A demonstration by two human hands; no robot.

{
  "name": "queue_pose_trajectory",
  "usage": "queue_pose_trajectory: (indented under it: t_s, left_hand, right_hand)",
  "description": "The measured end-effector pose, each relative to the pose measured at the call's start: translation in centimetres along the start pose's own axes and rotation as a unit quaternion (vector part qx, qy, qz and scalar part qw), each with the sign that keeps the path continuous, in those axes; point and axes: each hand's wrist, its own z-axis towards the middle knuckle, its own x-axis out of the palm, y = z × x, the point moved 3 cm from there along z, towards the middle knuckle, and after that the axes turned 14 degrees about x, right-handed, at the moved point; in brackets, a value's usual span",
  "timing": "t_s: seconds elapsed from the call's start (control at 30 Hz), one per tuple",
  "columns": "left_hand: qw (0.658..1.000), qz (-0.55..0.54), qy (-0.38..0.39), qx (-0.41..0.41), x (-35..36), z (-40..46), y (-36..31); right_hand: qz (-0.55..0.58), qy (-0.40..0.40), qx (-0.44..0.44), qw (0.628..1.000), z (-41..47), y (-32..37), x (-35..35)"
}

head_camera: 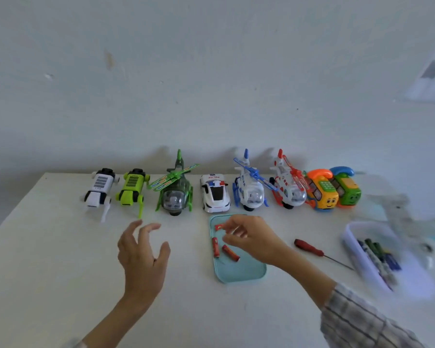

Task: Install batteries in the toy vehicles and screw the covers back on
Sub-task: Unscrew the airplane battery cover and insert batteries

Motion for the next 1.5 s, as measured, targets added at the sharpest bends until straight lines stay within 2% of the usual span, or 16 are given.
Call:
queue_pose_trajectory:
  t_s: [0.17, 0.3, 0.4, 0.53, 0.63, 0.7, 0.83, 0.93, 1.03, 1.1, 1.23, 1.37, 1.5]
  left_hand:
    - [0.993, -0.042, 0.081, 0.070, 6.6, -1.7, -6.1]
    - [0.981, -0.056, 0.151, 0.106, 12.4, -2.8, -10.2]
    - [0.970, -0.036, 0.203, 0.128, 17.0, -3.3, -12.6]
    - [0.950, -0.044, 0.265, 0.159, 23.1, -3.7, -15.9]
    - [0.945, -0.030, 0.266, 0.190, 27.1, -3.4, -17.6]
    - [0.943, -0.003, 0.280, 0.179, 29.0, -3.2, -18.0]
    - [0.942, 0.076, 0.287, 0.155, 30.7, -3.6, -17.7]
    - [0.942, 0.094, 0.282, 0.153, 31.1, -3.6, -17.6]
    - [0.945, 0.100, 0.270, 0.154, 31.3, -3.7, -17.8]
    - [0.945, 0.104, 0.268, 0.158, 31.3, -3.8, -18.0]
    - [0.944, 0.098, 0.275, 0.156, 31.1, -4.0, -17.9]
    - [0.947, 0.086, 0.274, 0.146, 30.9, -4.1, -18.2]
    - [0.951, 0.055, 0.278, 0.121, 30.4, -3.5, -18.7]
  right_hand:
    - [-0.038, -0.097, 0.053, 0.993, -2.0, -7.4, -6.7]
    - [-0.098, -0.128, 0.112, 0.981, -2.5, -13.7, -9.8]
    - [-0.056, -0.157, 0.117, 0.979, -3.0, -16.8, -12.6]
    - [0.012, -0.240, 0.105, 0.965, -4.0, -20.6, -18.4]
    - [0.014, -0.312, 0.123, 0.942, -4.9, -24.6, -23.4]
    - [0.002, -0.352, 0.142, 0.925, -5.5, -27.4, -26.5]
    - [-0.073, -0.354, 0.194, 0.912, -5.9, -32.4, -30.9]
    - [-0.105, -0.353, 0.248, 0.896, -5.8, -35.5, -32.7]
    - [-0.049, -0.360, 0.304, 0.881, -6.1, -37.5, -33.4]
    - [0.045, -0.349, 0.329, 0.876, -5.9, -38.5, -33.4]
    - [0.223, -0.336, 0.364, 0.839, -5.8, -40.2, -32.8]
    - [0.281, -0.374, 0.306, 0.829, -5.7, -40.3, -33.9]
    - [0.246, -0.437, 0.206, 0.840, -6.7, -36.2, -36.2]
